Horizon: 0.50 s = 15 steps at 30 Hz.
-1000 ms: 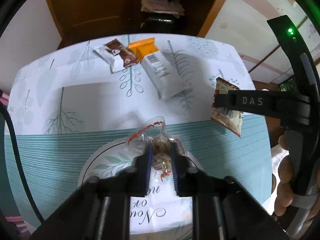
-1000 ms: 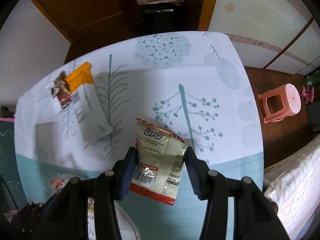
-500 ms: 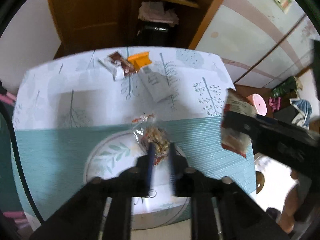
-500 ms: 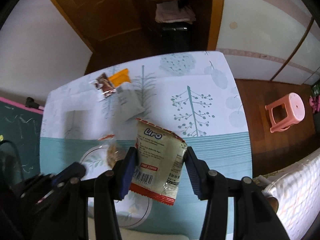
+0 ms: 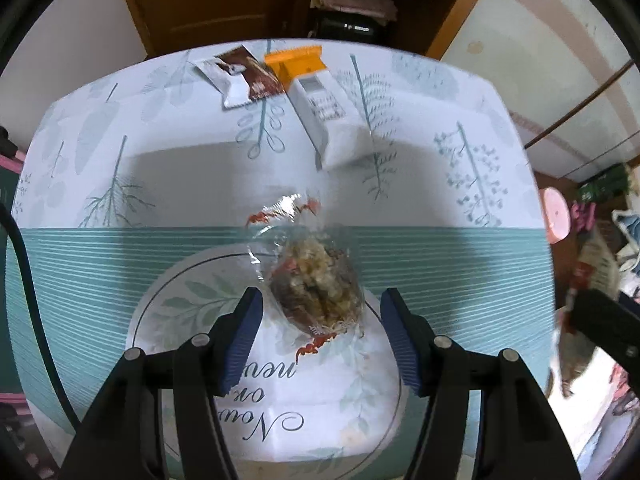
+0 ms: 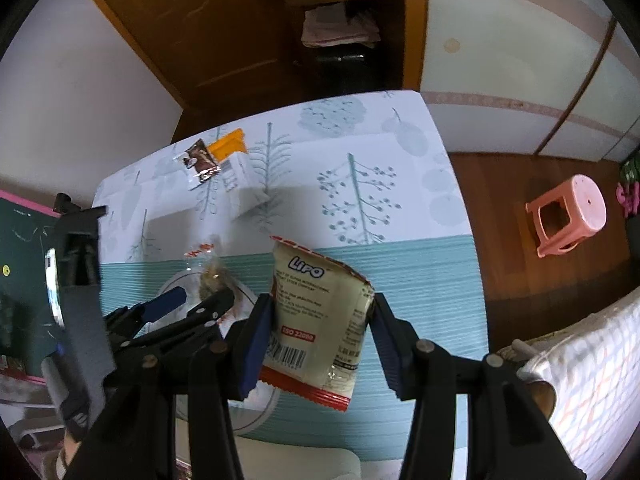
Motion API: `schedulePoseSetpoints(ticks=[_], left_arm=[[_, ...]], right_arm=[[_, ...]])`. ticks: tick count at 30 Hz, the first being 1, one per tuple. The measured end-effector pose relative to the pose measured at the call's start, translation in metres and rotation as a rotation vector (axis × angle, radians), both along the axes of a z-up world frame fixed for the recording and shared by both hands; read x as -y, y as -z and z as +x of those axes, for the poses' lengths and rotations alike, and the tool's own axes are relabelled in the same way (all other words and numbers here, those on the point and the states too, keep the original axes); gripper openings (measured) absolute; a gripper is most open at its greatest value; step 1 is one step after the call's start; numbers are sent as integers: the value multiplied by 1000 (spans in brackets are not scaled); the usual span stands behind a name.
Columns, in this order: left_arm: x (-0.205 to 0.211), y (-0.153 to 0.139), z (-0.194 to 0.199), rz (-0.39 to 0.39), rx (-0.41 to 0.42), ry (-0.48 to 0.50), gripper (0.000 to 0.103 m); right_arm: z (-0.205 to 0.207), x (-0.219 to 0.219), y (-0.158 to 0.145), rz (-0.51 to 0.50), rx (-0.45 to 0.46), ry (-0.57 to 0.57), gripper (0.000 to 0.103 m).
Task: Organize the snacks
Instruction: 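Lift and carry the nut bag and Lipo bag over the white tray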
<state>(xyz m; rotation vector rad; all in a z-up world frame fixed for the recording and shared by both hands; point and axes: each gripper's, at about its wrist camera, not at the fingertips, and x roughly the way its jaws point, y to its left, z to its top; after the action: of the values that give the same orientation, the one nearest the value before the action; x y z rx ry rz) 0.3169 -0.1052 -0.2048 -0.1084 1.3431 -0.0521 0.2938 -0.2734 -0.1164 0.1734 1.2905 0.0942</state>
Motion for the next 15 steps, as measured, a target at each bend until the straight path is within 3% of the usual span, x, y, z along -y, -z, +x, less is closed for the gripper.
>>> schedulePoseSetpoints(ticks=[2,3,8,11,15], left_arm=[[3,7,2,18,-19,4,57],[3,8,3,16,-27,1,48],[-1,5,-2,46,-19,19,46],[-9,-13,-11,26,-5,31,46],[-18,-60,-36,16,63,89,46]], right_arm=[[-2,4,4,6,-8,5,49],[-3,6,6,11,-12,5,49],[-9,4,12,38,-23,-3,49],[-16,-4,9,49,-20,-27,49],[-30,-18,-1,63,-6,-63,49]])
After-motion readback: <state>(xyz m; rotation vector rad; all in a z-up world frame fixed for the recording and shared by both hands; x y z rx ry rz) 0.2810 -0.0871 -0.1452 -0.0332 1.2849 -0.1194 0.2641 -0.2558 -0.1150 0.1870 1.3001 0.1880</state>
